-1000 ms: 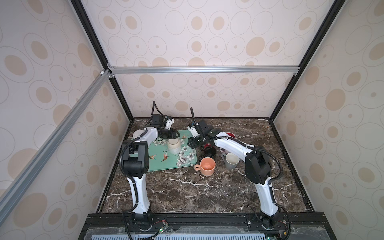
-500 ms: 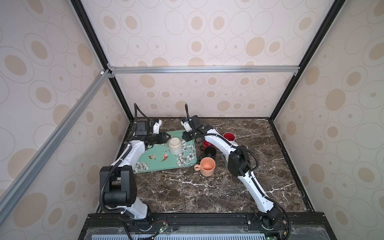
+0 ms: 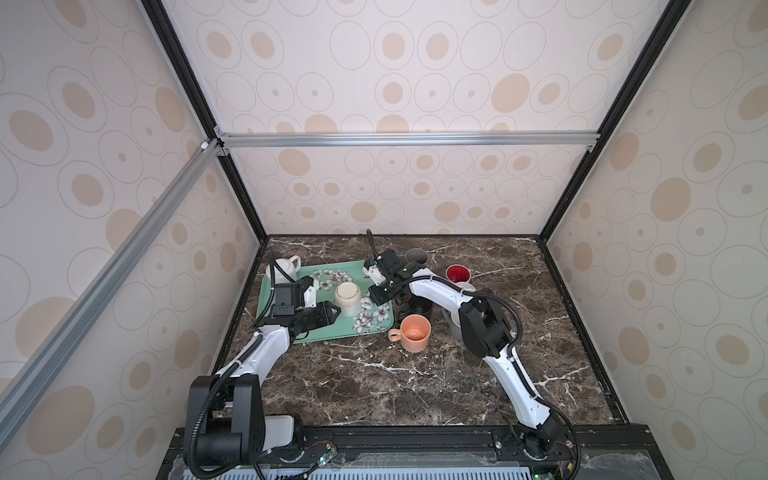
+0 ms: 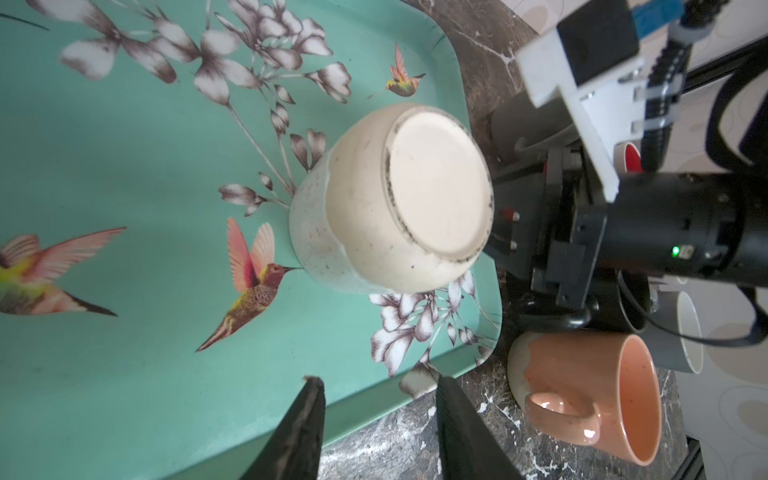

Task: Turn the mug right side up
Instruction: 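Lower both grippers onto the upside-down white speckled mug on the tray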

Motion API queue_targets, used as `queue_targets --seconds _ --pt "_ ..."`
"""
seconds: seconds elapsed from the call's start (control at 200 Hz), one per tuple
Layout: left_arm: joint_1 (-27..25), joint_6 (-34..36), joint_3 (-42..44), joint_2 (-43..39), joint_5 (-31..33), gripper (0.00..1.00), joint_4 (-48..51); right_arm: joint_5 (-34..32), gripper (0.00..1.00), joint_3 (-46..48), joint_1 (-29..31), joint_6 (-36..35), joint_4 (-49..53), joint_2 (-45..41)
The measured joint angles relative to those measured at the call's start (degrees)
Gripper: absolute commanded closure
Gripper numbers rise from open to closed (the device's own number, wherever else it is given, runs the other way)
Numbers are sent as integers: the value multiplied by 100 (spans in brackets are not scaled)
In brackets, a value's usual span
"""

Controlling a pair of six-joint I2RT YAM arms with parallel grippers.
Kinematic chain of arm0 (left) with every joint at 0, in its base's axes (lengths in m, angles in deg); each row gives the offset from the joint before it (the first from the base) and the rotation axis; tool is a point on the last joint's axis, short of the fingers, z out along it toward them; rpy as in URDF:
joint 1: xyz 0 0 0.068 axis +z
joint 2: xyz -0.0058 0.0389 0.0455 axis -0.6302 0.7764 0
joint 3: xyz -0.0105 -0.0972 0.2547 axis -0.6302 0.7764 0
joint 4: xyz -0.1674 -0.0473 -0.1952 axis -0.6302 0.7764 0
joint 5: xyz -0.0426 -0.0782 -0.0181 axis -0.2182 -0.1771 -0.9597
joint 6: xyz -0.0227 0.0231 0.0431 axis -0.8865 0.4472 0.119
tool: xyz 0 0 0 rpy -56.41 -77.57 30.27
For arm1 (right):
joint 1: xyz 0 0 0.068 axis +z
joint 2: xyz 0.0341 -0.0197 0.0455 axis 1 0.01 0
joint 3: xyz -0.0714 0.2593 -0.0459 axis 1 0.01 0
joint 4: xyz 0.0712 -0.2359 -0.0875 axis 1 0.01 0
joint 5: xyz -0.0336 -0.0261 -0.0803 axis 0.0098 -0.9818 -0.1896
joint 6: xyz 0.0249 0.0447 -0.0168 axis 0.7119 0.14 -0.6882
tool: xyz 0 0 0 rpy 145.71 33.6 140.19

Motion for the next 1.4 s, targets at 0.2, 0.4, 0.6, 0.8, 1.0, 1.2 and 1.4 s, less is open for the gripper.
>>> queue_targets --seconds 0.2,0.4,0.6,0.8,1.0,1.2,1.4 --pt "127 -278 0 87 39 53 -422 -35 71 1073 337 -216 -295 -848" --pt "291 -319 0 57 52 52 -485 -426 58 1585 527 -424 -538 -1384" --pt "367 -317 0 -109 142 50 -487 -1104 54 1991 774 -205 -756 -1709" --pt "402 -321 2 -162 173 49 -525 -1335 52 2052 1174 153 -951 -1762" --pt "426 -321 37 -186 173 49 -535 -1537 52 1628 1325 282 -942 -1381" --pt "479 -315 85 -289 173 49 -535 -1735 55 1427 1316 273 -925 -925" --pt "514 -293 92 -317 173 49 -535 -1808 72 1246 1314 208 -890 -699"
